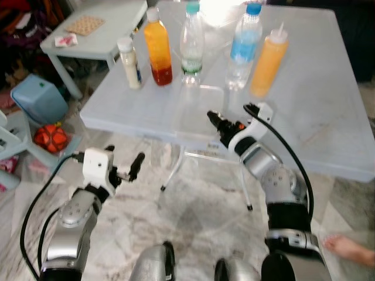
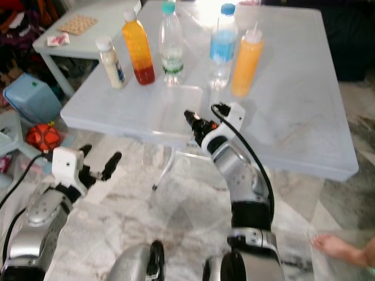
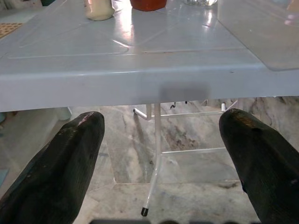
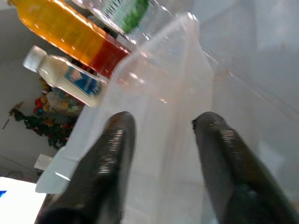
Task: Restocking fridge
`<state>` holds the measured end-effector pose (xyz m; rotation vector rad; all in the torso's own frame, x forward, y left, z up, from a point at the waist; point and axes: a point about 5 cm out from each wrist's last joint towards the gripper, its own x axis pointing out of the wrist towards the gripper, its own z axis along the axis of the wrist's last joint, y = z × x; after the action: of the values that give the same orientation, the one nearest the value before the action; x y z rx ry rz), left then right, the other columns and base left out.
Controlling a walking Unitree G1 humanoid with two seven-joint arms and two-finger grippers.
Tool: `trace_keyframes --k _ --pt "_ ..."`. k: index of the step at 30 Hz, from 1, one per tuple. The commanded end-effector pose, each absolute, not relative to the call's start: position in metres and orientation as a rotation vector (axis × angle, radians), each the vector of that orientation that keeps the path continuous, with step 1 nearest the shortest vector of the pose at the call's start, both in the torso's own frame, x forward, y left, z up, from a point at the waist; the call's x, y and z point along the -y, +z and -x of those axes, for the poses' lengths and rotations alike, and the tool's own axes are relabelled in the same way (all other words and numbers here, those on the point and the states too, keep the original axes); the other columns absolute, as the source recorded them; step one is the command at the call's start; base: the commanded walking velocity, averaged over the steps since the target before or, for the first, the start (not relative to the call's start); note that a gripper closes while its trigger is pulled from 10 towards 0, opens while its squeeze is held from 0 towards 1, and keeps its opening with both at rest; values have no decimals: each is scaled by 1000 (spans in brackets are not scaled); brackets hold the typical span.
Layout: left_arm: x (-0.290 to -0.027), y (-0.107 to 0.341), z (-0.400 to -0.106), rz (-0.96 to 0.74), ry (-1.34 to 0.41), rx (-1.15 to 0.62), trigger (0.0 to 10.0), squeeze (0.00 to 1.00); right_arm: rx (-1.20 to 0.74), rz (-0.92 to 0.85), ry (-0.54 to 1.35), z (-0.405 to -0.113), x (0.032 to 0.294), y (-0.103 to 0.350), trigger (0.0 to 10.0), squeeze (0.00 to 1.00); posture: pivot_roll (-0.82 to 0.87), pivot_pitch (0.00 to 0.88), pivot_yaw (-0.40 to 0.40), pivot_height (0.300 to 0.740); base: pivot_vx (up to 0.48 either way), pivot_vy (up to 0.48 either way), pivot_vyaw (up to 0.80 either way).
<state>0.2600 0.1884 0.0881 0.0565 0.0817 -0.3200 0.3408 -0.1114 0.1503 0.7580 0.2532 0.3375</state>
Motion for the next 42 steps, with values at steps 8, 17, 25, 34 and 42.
trace_keyframes --k 8,17,25,34,42 --pt "-193 91 -259 -89 -305 -73 10000 0 -302 -803 343 -343 104 147 0 0 85 120 56 740 0 0 0" --pt "-193 91 -259 -91 -305 -70 10000 0 -351 -824 314 -345 106 140 0 0 87 120 56 740 0 0 0" --pt "-194 93 -260 -96 -298 -65 10000 0 -361 -835 281 -348 110 139 0 0 88 119 55 740 0 0 0" --pt "-193 93 -260 -96 -298 -60 10000 0 -332 -825 247 -350 117 144 0 0 83 117 54 740 0 0 0" --pt "-194 88 -266 -93 -227 -56 10000 0 -209 -711 323 -334 120 157 0 0 57 63 47 740 0 0 0"
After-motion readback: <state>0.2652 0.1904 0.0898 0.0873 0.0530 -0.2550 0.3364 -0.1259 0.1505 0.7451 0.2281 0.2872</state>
